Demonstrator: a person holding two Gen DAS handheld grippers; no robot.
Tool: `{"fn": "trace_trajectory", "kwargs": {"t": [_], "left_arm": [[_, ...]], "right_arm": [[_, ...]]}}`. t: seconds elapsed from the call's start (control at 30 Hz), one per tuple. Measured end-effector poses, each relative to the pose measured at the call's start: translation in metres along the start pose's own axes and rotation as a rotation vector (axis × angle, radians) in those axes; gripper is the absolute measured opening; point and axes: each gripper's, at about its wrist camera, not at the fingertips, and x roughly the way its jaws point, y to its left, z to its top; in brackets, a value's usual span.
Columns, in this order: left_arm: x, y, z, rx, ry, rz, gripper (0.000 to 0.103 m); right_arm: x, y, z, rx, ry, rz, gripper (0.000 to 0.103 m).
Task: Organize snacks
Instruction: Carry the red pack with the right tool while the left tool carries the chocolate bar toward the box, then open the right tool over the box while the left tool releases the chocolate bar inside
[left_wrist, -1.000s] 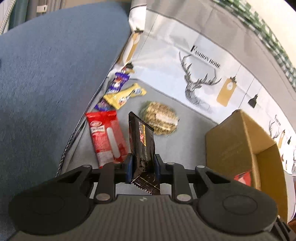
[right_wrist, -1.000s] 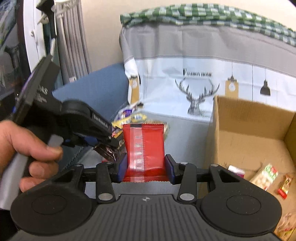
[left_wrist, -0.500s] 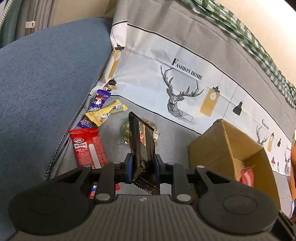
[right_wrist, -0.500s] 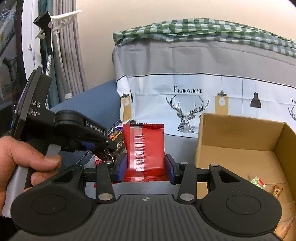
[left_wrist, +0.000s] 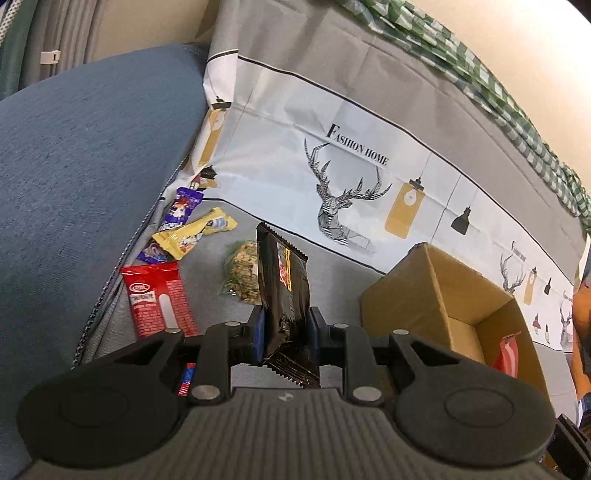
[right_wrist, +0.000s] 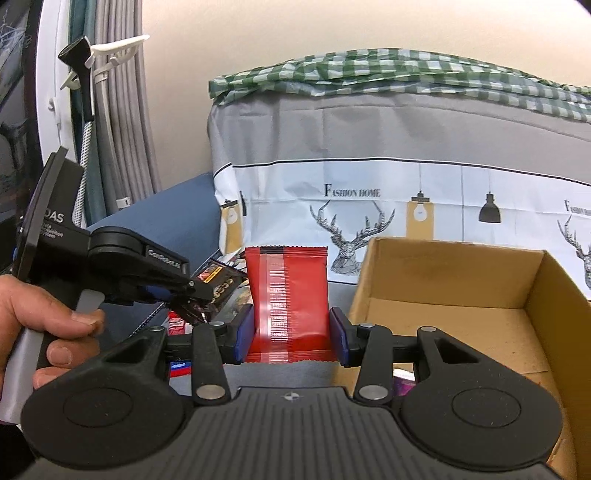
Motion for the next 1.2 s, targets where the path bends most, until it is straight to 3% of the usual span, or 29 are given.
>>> {"fn": "trace_trajectory", "kwargs": {"t": [0.8,1.2], "left_arm": [[-0.015,-0.058,-0.004,0.03,-0.113,-0.181,0.026],[-0.007,-0.09,-0.01,0.073,-0.119,-0.272,0.026]], "right_arm": [[-0.018,-0.045,0.006,0.003,-0.073,-0.127,0.045],[-0.025,-0.089,0.013,0.073,-0.103,-0.229,0.045]]}}
